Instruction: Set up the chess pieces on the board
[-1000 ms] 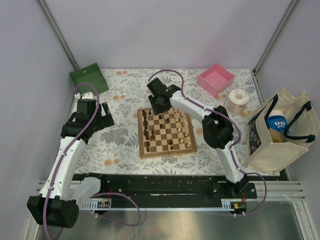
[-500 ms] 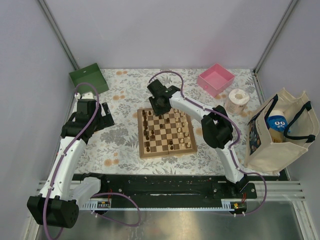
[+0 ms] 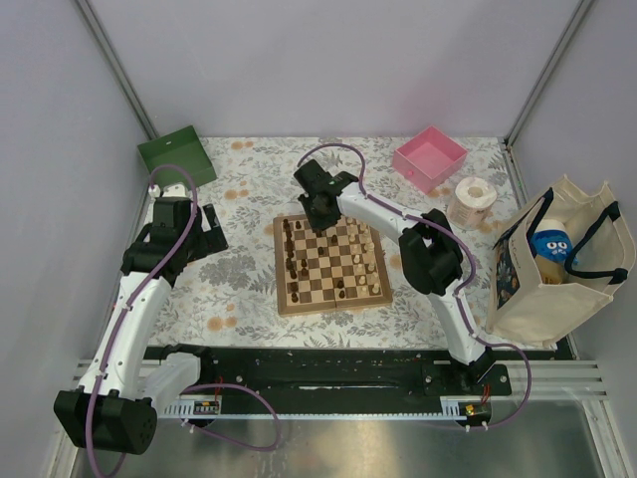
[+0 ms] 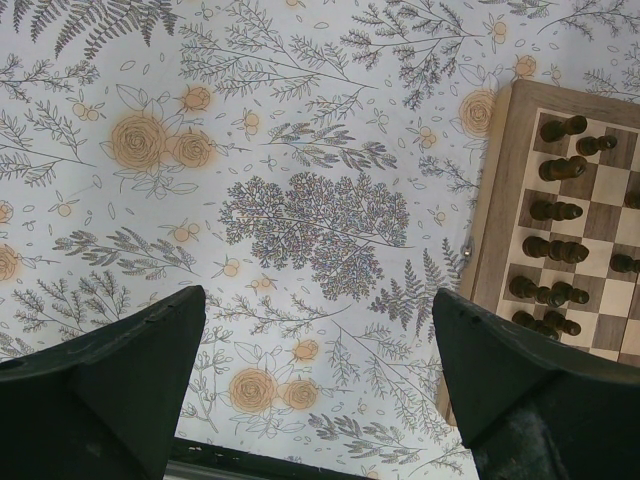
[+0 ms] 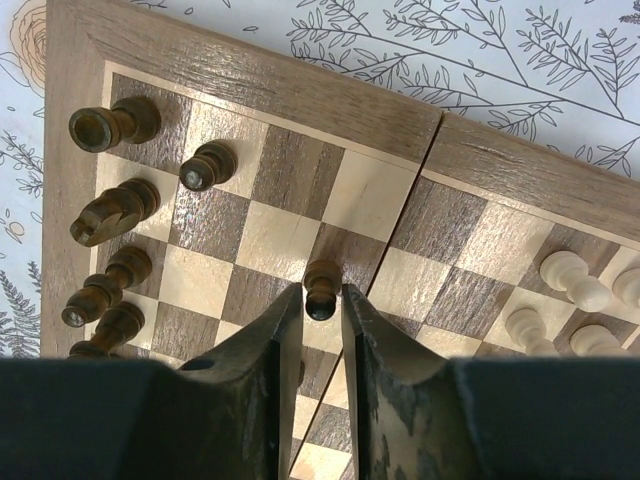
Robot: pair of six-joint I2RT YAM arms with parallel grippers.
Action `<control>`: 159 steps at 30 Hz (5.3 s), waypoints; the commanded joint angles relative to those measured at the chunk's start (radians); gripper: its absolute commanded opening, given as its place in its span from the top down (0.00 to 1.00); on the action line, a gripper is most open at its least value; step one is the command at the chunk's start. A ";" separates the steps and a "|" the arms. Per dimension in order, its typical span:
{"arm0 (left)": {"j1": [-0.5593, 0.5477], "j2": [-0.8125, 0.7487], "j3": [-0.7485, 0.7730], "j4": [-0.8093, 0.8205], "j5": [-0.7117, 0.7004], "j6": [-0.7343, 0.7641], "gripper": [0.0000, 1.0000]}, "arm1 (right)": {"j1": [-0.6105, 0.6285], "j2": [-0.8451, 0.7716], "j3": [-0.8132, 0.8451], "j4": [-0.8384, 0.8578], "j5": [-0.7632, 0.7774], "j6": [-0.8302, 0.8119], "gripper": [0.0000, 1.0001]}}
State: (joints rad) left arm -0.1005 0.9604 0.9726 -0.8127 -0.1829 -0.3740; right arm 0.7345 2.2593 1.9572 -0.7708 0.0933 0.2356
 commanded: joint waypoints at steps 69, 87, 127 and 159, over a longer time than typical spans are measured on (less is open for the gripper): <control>0.015 0.006 0.001 0.041 0.014 0.001 0.01 | 0.055 -0.069 0.154 -0.044 -0.035 -0.013 0.51; 0.016 -0.006 0.000 0.043 0.031 0.003 0.01 | -0.043 -0.207 -0.218 0.097 0.008 0.042 0.47; 0.015 -0.003 -0.002 0.043 0.030 0.003 0.01 | 0.017 -0.136 -0.080 0.079 -0.055 0.051 0.83; 0.015 -0.003 0.000 0.043 0.030 0.003 0.01 | 0.083 0.019 0.052 0.033 -0.063 0.077 0.78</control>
State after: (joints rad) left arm -0.0902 0.9695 0.9714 -0.8101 -0.1642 -0.3740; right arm 0.8116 2.2723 1.9602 -0.7189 0.0250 0.3115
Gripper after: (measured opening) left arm 0.988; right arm 0.223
